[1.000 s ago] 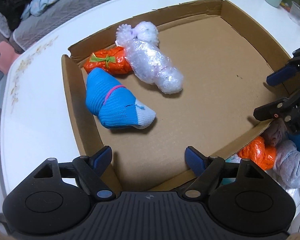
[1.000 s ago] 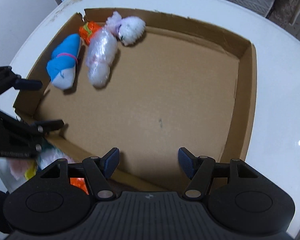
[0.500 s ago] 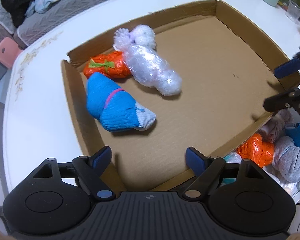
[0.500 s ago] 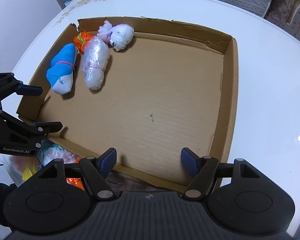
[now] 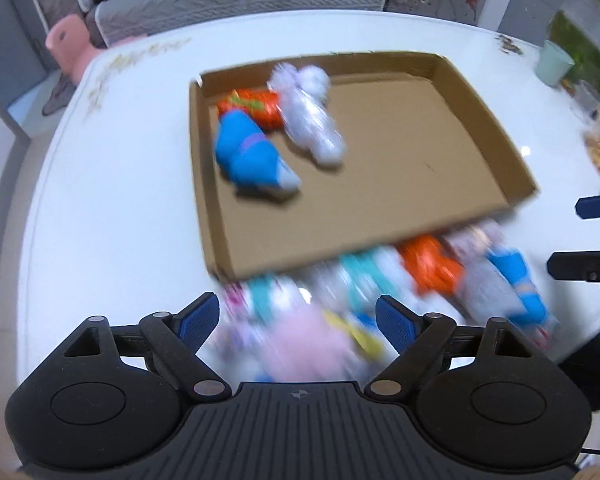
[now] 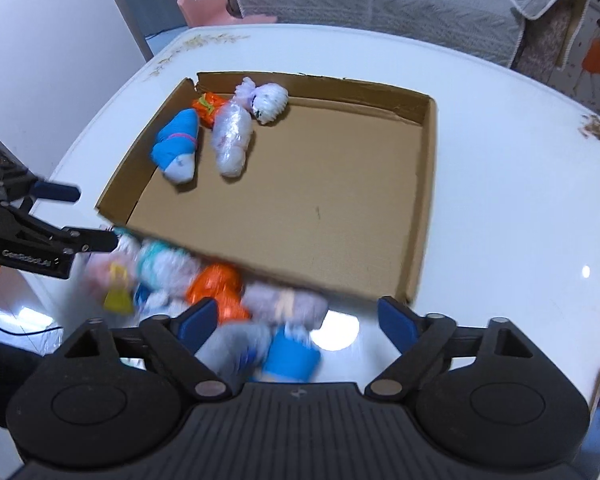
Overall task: Organize objects
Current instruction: 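Grasp white-green bundle with left tool while right tool grasps white-red striped bundle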
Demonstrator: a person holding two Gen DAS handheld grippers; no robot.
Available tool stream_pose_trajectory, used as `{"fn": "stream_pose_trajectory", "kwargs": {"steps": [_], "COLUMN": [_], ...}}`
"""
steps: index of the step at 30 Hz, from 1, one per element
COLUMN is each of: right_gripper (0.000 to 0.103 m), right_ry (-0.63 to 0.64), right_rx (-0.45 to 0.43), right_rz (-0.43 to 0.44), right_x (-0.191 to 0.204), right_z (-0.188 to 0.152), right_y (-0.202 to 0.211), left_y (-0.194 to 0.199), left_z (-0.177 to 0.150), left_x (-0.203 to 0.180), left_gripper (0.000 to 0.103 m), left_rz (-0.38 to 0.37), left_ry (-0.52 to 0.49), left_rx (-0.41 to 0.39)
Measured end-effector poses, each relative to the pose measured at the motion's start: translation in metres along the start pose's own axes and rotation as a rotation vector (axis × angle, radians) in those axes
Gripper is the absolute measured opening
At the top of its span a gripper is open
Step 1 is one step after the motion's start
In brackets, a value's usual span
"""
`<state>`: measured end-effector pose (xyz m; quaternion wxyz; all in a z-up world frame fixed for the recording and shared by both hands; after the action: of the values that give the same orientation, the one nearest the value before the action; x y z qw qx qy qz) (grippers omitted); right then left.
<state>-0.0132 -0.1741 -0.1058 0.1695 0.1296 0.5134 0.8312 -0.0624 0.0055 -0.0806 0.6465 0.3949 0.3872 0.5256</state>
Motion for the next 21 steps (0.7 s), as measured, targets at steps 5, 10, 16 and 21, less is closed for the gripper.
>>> {"fn": "stream_pose_trajectory", "kwargs": {"steps": [5,10,16,21], "right_gripper": [0.092,0.091,0.091,0.090], "right_ry": [-0.041,-0.071,-0.115,-0.105], "right_rx": [0.011,0.055,0.074,0.098], "right_rz": [-0.028,-0.043,-0.074,-0.084], "right_x": [0.012,0.020,0.011,0.015], "right_z": [-0.048,-0.084,-0.093,-0.098], "right_y": [0.012,-0.002,-0.011,-0.019], "left_y": [0.009,-0.009,-0.034,-0.042], "left_z": [-0.049,-0.073,-0.084,-0.086], "left_x": [-0.025,-0.037,-0.039,-0.038], "left_gripper": [0.090,0.091,0.088,0.086], "left_rz": [-0.017,0.017,0.045,0.045], "left_ry": [0.032,0.024,-0.003,-0.006], "left_rx": [0.015,0.023,0.043,0.034]}}
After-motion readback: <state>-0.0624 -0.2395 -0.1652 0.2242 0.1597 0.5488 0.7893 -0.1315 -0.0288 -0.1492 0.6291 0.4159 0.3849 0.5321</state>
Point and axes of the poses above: each gripper's, at about its wrist camera, not at the fingertips, and y roughly against the way its jaws point, x to its left, z to its top, the point moved 8 cm from there along -y, roughly the way its jaws point, and after that the axes turned 6 degrees about -z, right-handed, at the moved point
